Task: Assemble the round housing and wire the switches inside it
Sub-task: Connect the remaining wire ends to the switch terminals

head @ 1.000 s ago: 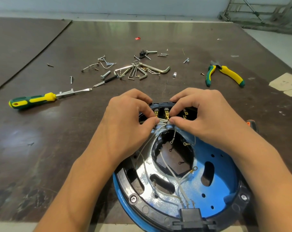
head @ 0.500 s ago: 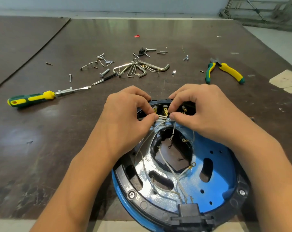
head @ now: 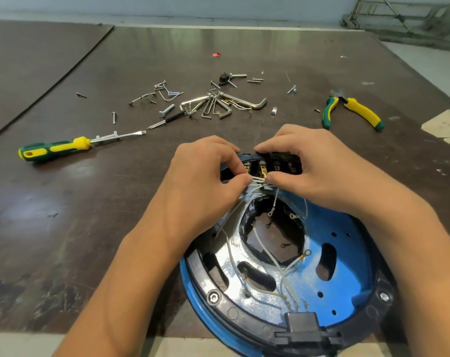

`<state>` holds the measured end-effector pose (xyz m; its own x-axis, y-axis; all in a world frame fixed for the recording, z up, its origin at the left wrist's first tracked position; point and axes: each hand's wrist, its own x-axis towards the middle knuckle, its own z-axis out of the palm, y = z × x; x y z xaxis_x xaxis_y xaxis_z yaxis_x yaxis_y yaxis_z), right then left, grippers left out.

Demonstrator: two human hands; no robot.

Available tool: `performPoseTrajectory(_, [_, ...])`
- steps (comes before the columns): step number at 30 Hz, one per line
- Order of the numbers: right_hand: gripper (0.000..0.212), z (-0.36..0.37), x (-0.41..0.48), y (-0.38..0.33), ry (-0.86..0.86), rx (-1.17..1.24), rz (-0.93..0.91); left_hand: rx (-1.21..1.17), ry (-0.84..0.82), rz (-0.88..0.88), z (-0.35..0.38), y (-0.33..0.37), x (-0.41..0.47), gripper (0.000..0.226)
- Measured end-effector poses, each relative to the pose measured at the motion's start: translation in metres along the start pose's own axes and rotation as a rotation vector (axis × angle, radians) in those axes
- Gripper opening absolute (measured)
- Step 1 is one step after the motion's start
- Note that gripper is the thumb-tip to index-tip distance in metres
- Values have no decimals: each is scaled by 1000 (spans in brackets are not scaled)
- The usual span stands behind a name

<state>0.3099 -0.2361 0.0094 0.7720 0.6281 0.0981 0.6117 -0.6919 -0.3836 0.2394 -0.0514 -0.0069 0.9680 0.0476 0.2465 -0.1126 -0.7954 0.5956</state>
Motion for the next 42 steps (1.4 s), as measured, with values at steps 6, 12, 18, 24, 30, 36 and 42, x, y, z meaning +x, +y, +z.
performPoseTrajectory(6, [43, 3, -1, 3, 9, 84, -6, 6, 7, 14, 0, -1, 0, 7])
performPoseTrajectory(12, [41, 5, -1, 4, 51, 85, -2, 1, 19, 1, 2, -1, 2, 8])
performPoseTrajectory(18, [41, 6, -1, 2, 75, 68, 2, 3, 22, -4, 0, 0, 5, 9])
performPoseTrajectory(24, [41, 6, 0, 1, 83, 57, 5, 23, 20, -3, 0, 1, 5, 10])
performPoseTrajectory(30, [41, 6, 0, 1, 80, 68, 11, -95, -23, -44, 0, -1, 8, 38])
performPoseTrajectory(36, [40, 6, 1, 1, 79, 65, 15, -104, -135, 11, 1, -5, 13, 78])
performPoseTrajectory(42, [40, 5, 1, -1, 75, 73, 14, -56, -150, 51, 2, -6, 16, 68])
